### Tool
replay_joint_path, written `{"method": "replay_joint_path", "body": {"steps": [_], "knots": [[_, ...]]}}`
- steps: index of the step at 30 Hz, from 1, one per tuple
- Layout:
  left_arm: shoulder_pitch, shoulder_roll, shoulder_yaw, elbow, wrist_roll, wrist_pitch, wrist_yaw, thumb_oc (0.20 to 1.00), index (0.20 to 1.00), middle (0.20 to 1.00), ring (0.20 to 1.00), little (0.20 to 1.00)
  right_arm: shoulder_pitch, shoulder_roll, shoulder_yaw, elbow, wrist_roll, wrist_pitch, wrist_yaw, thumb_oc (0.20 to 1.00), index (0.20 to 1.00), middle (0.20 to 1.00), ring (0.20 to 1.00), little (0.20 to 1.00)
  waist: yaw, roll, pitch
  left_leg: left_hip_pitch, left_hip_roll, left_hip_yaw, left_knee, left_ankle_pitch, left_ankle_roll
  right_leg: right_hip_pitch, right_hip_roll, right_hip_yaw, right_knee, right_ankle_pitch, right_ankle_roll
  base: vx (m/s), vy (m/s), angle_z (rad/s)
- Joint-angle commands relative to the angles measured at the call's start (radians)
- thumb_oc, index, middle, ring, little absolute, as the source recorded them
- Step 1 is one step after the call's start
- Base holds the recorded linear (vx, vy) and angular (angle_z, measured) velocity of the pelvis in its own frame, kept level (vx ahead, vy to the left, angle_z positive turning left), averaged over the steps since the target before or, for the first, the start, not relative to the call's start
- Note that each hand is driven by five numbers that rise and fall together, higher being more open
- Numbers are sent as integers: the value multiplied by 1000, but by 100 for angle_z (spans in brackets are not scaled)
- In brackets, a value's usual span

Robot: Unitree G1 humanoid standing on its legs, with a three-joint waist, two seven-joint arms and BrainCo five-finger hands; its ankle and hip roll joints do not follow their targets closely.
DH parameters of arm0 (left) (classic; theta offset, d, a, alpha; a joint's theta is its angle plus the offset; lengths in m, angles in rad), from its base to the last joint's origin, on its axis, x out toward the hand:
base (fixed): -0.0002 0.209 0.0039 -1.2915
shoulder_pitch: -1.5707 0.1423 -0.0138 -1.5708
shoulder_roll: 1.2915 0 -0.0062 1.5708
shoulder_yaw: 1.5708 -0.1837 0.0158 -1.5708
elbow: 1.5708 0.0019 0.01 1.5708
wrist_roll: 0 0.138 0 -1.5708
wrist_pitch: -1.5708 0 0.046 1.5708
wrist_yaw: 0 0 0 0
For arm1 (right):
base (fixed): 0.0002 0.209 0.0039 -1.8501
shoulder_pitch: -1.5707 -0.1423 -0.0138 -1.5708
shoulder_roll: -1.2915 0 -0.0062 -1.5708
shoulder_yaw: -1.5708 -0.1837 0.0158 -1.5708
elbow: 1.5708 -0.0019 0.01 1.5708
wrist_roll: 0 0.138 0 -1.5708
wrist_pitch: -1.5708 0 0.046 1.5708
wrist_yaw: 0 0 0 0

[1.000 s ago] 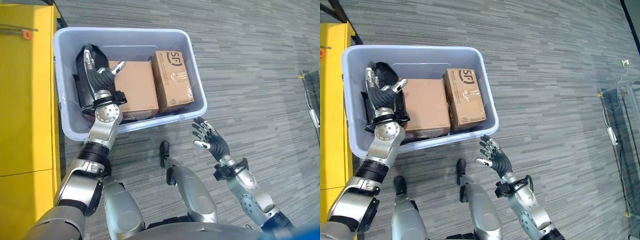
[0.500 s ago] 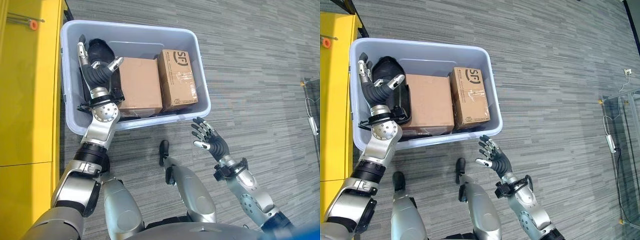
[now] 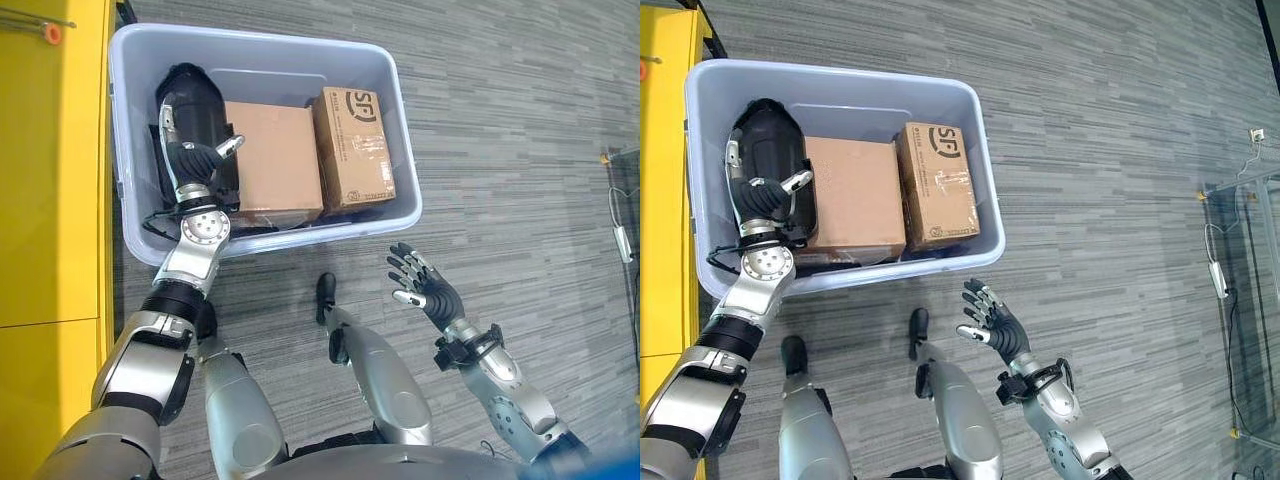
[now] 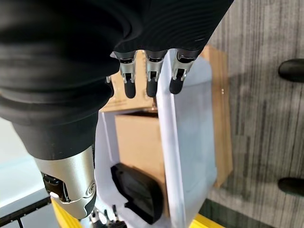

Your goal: Move parts from the plastic box to the shelf.

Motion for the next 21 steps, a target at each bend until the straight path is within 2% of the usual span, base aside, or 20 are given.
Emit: {"method": "replay_joint_path", "body": {"steps": [1,5,6,7,8,9,21], "knots": [[-52,91,41,-17,4,-49,49,1000,1000,1000,1000,1000,12,-21,-18,-96,27,-60,12,1000,1000,1000,1000,1000,14,-72,18,-61,8,2,126,-51,42,20,-90,46,73,-25,95,-2,-16,4],[-49,127,54,6,6,-47,61,1000,1000,1000,1000,1000,20,-23,-15,-97,38,-62,20,1000,1000,1000,1000,1000,20,-80,26,-85,10,-9,131,-48,42,12,-90,36,70,-21,95,17,-8,0],[-45,133,59,20,1,-45,65,1000,1000,1000,1000,1000,24,-27,-12,-99,40,-64,19,1000,1000,1000,1000,1000,23,-79,28,-80,17,-16,134,-74,35,20,-84,34,73,-39,101,-2,-10,9],[-47,133,59,20,1,-45,65,1000,1000,1000,1000,1000,23,-26,-13,-100,40,-65,19,1000,1000,1000,1000,1000,23,-84,31,-93,11,-13,133,-47,42,9,-89,33,69,-20,95,79,-10,9],[-55,142,56,48,0,-37,61,1000,1000,1000,1000,1000,23,-30,-13,-98,43,-64,21,1000,1000,1000,1000,1000,24,-81,32,-87,17,-19,137,-74,35,19,-84,33,72,-38,102,0,-4,13],[-56,143,56,49,0,-38,61,1000,1000,1000,1000,1000,23,-30,-13,-98,43,-64,21,1000,1000,1000,1000,1000,24,-81,33,-88,17,-19,138,-74,35,19,-84,33,72,-38,102,80,-2,8],[-206,117,-107,304,37,34,-54,1000,1000,1000,1000,1000,42,-67,-22,-121,57,-71,40,1000,1000,1000,1000,1000,-11,-101,31,-134,19,-20,167,-76,37,-15,-79,38,70,-22,107,0,3,1]]}}
